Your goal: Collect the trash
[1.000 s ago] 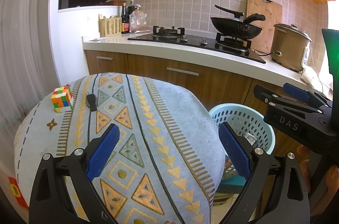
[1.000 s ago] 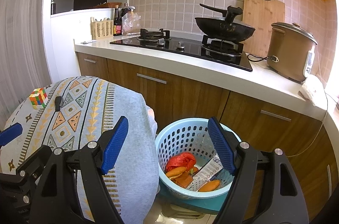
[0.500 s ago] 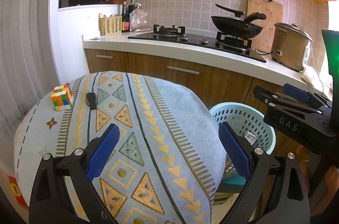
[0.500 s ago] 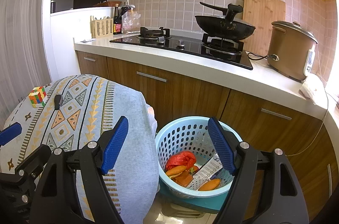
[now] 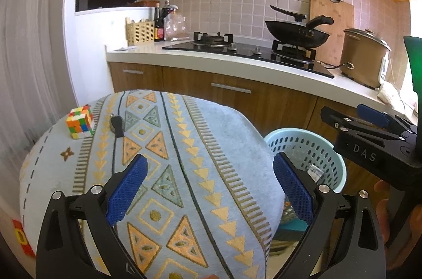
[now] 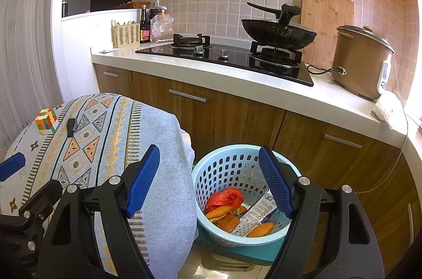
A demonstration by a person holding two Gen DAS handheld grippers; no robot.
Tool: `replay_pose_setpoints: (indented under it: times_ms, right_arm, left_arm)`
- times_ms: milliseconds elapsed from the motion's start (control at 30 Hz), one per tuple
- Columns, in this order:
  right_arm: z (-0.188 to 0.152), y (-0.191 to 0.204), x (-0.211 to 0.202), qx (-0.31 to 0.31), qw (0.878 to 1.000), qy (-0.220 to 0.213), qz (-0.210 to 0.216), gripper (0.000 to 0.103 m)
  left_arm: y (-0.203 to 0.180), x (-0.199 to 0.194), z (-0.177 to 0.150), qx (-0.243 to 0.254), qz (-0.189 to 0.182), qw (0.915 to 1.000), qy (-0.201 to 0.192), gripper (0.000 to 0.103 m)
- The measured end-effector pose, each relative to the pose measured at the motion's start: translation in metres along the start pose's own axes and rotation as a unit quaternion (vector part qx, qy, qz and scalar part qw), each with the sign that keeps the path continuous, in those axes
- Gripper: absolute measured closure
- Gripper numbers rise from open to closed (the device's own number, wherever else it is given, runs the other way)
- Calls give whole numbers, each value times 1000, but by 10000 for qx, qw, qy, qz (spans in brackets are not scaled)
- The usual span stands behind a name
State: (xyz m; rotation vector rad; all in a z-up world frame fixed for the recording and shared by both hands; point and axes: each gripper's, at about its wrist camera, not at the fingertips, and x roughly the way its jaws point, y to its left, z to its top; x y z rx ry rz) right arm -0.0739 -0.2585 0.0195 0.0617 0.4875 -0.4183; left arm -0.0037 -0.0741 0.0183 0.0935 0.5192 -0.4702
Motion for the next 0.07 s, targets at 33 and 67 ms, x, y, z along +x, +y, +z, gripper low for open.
replay_pose_setpoints:
  times_ms: [33, 67]
  right_arm:
    - [0, 0, 0, 8, 10000, 3, -3, 30]
    - [0, 0, 0, 11, 10000, 6, 5, 30]
  left_arm:
    - [0, 0, 0, 7, 8, 10000, -8, 10]
    - [0, 0, 0, 16, 6, 10000, -16, 10]
